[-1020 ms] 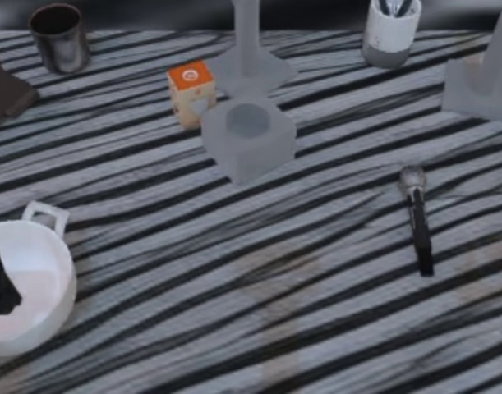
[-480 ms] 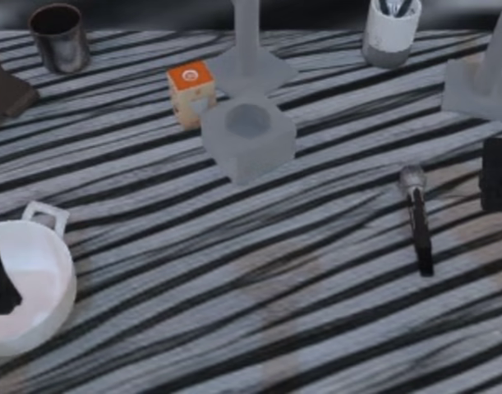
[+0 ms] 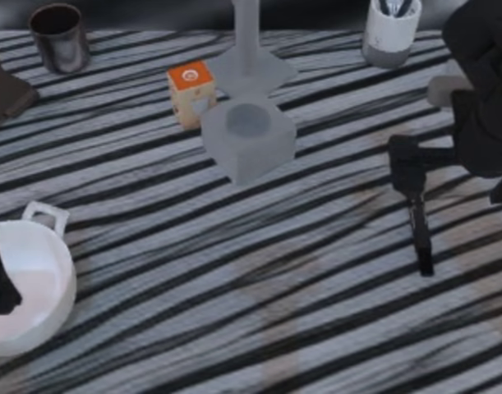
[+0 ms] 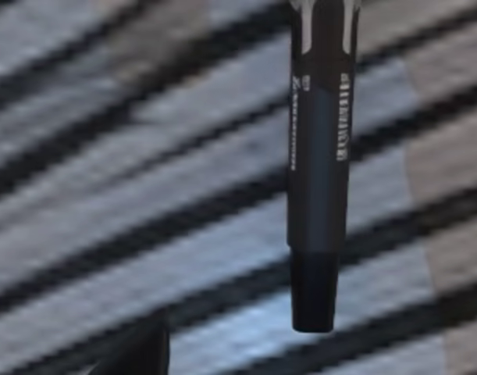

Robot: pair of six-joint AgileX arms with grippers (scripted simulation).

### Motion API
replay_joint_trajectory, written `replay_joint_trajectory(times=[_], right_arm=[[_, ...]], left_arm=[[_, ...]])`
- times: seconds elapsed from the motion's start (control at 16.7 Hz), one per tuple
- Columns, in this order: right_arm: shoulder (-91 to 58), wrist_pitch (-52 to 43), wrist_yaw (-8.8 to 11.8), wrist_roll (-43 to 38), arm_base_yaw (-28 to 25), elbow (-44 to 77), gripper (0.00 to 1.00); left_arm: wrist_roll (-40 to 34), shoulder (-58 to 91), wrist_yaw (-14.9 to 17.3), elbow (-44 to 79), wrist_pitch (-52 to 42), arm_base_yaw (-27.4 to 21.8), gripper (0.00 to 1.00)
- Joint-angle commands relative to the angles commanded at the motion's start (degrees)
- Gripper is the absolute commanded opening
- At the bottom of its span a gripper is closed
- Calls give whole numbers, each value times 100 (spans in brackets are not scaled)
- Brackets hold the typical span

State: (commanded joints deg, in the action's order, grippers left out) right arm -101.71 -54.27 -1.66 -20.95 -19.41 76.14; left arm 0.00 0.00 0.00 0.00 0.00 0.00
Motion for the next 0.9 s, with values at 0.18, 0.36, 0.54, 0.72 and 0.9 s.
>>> replay_joint_trajectory(times=[0.18,0.36,0.54,0.72,0.9], right_arm=[[-649,-324,-15,-123,-118,474,100],[-802,-400,-18,-151,-145,585,100],[-787,-388,-15,-145,-115,568,100],[-913,-166,-17,-132,-122,440,100],[-1269,561,-19,-129,-118,115,100]], left_arm=[[0,0,0,0,0,0,100],[0,0,0,0,0,0,100],[0,0,0,0,0,0,100],[0,0,0,0,0,0,100],[0,0,0,0,0,0,100]])
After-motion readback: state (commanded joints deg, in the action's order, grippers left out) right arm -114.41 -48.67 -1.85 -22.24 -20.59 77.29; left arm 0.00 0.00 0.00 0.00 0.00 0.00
